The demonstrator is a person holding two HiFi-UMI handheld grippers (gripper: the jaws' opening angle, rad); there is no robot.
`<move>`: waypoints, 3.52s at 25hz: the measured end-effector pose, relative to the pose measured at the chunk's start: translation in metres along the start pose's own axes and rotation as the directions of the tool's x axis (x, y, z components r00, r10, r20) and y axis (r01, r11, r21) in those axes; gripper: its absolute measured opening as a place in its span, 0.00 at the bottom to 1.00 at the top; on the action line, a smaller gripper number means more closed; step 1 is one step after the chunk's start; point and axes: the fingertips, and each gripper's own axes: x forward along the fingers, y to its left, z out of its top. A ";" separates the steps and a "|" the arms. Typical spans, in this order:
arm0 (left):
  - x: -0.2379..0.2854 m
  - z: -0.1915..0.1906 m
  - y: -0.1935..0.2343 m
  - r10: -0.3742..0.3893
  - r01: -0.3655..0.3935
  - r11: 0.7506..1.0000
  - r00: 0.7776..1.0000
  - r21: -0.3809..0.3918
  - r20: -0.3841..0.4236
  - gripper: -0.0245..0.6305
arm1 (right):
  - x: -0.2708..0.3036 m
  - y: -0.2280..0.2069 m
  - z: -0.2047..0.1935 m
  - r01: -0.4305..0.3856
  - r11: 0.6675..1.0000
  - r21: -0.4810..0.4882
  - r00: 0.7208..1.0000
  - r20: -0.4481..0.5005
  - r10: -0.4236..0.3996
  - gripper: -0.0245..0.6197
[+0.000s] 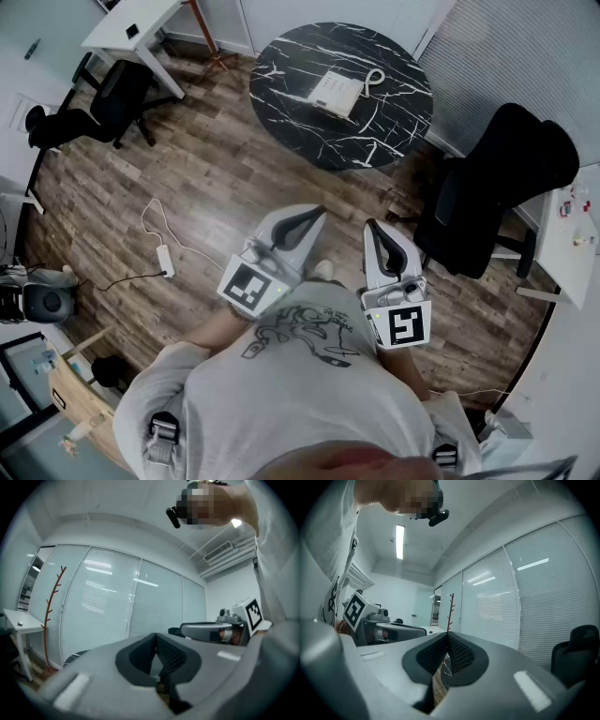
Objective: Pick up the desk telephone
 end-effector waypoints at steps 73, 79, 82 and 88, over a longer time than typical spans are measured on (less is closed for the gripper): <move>0.285 -0.077 0.383 -0.109 0.077 0.984 0.973 -0.163 -0.204 0.14 | 0.391 -0.242 -0.107 0.157 0.977 0.146 0.976 -0.175 -0.131 0.11; 0.308 -0.130 0.404 -0.078 0.031 0.987 0.951 -0.158 -0.300 0.22 | 0.400 -0.275 -0.157 0.169 0.963 0.212 0.966 -0.231 -0.119 0.16; 0.322 -0.166 0.418 -0.071 0.008 0.984 0.932 -0.175 -0.355 0.26 | 0.404 -0.293 -0.197 0.190 0.948 0.254 0.953 -0.280 -0.116 0.23; 0.344 -0.251 0.446 -0.071 -0.012 0.982 0.898 -0.188 -0.433 0.36 | 0.418 -0.311 -0.290 0.214 0.894 0.393 0.934 -0.350 -0.070 0.42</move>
